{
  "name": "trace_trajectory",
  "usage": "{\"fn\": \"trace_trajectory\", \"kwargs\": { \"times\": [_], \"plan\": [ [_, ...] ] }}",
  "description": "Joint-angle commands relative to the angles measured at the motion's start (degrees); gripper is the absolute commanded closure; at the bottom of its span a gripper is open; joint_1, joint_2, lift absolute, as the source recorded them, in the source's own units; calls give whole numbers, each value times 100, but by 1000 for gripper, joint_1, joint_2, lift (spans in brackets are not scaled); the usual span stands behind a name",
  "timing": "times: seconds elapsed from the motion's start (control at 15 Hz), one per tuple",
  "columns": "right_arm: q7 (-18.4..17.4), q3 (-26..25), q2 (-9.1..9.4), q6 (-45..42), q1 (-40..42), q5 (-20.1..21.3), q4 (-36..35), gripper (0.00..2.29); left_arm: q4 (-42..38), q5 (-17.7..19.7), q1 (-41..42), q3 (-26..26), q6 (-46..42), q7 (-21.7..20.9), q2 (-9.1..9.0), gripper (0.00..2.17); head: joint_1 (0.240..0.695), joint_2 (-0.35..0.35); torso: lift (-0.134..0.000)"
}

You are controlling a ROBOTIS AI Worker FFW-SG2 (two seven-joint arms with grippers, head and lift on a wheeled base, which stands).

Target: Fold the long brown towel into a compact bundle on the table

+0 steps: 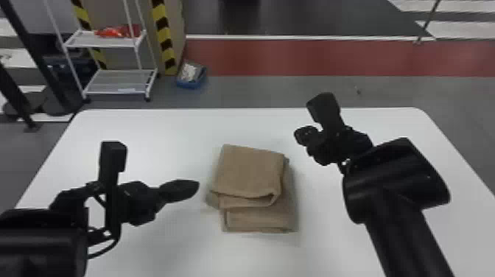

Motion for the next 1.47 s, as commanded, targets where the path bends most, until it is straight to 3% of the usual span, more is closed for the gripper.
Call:
{"fn": "trace_trajectory", "kwargs": {
  "times": [0.0,0.07,0.27,0.33,0.4,0.53,0.6,0.73,0.93,1.0,1.07,1.4],
  "plan": [
    [-17,-118,5,-10,543,-274,-1036,529,-384,756,67,784,388,450,21,407,695,19,-123],
    [-123,-118,5,-98,904,-335,-1422,16,-551,1222,199,1162,423,591,21,-1,695,65,-123],
    [-589,-206,5,-1205,1915,-494,-1844,2,-1008,2312,849,1786,106,1312,-58,-1,695,129,-123],
    [-642,-355,5,-1645,2187,-520,-1835,16,-1034,2663,1157,1830,-439,1681,-93,-1,695,145,-123],
    [-747,-470,5,-1891,2415,-643,-1835,19,-1087,2760,1447,1786,-1071,1962,-128,-1,695,177,-123],
    [-949,-593,5,-2506,2864,-722,-1888,19,-876,2830,1939,1443,-2794,2735,-137,107,695,194,-123],
    [-1072,-637,5,-2699,3075,-731,-1959,19,-718,2857,2071,1293,-3357,2990,-137,113,695,207,-123],
    [-1151,-725,5,-3192,3514,-1135,-2090,19,-533,2830,2361,942,-3902,3641,-76,117,695,218,-123],
    [-1230,-848,5,-4158,4033,-1566,-2055,22,-533,2734,2668,766,-4130,3702,56,117,695,232,-123],
    [-1230,-909,5,-4457,4191,-1671,-2064,26,-542,2444,2721,669,-4376,3781,91,117,695,232,-123],
    [-1222,-979,5,-4615,4279,-1759,-2064,29,-542,2312,2730,634,-4394,3772,39,117,695,230,-123],
    [-1230,-1103,5,-4264,4384,-2085,-2213,46,-682,2022,2791,889,-4025,3465,-638,117,695,198,-123]
  ]
}}
